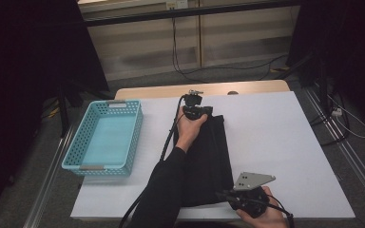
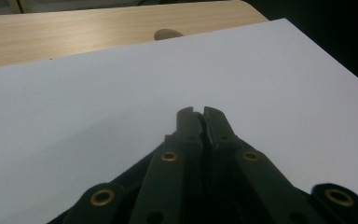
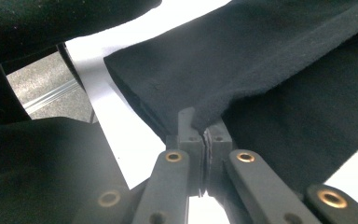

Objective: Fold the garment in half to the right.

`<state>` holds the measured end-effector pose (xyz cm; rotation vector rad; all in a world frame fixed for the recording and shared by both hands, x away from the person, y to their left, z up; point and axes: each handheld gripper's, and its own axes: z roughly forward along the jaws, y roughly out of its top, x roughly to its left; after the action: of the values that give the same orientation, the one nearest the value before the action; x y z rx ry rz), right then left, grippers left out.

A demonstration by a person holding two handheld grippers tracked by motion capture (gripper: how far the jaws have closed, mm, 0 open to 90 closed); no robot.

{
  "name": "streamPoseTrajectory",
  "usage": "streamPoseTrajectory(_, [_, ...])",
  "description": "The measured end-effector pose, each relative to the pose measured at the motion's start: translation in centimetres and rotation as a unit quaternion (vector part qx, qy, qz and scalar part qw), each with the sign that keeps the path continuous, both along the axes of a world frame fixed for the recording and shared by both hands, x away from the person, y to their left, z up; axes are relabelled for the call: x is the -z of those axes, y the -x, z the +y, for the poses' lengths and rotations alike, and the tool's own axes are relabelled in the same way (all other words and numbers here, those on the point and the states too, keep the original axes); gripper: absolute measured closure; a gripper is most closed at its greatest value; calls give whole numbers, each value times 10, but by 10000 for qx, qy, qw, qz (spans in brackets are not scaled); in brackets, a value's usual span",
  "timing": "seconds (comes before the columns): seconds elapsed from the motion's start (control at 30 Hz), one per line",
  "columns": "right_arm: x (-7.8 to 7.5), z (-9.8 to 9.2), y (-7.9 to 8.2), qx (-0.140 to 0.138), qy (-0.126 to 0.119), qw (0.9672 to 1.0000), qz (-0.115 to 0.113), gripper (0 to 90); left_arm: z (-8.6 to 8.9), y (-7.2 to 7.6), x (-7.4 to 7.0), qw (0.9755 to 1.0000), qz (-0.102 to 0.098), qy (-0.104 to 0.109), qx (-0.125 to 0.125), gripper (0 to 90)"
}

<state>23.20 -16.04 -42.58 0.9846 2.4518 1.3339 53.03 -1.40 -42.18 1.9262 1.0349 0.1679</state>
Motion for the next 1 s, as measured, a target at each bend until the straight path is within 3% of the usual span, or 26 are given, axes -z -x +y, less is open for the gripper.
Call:
streamPoseTrajectory(0.1, [-1,-3,1,32,-23,10000,-9,892,-5,0,-2,10000,9,82,6,859])
streamPoseTrajectory(0.27, [-2,-7,3,49,-40,10000,26,892,-14,3,-2,9999,-44,16,118,859])
streamPoseTrajectory(0.3, [0,-8,3,47,-12,10000,56,892,-15,3,-1,9999,-31,-70,148,859])
streamPoseTrajectory(0.47, [7,-9,1,60,130,9997,195,891,-17,3,6,9999,23,-29,136,824])
streamPoseTrajectory(0.67, [13,-9,1,45,250,9993,287,890,-11,6,0,9998,-17,78,155,670])
streamPoseTrajectory(0.7, [14,-9,1,47,295,9991,288,890,-8,7,-2,9999,-35,65,147,670])
streamPoseTrajectory(0.83, [17,-12,-2,144,380,9986,342,887,4,10,-4,9998,-82,144,54,518])
streamPoseTrajectory(1.0, [19,-12,-4,157,435,9981,410,884,22,12,-8,9998,-141,95,-41,429])
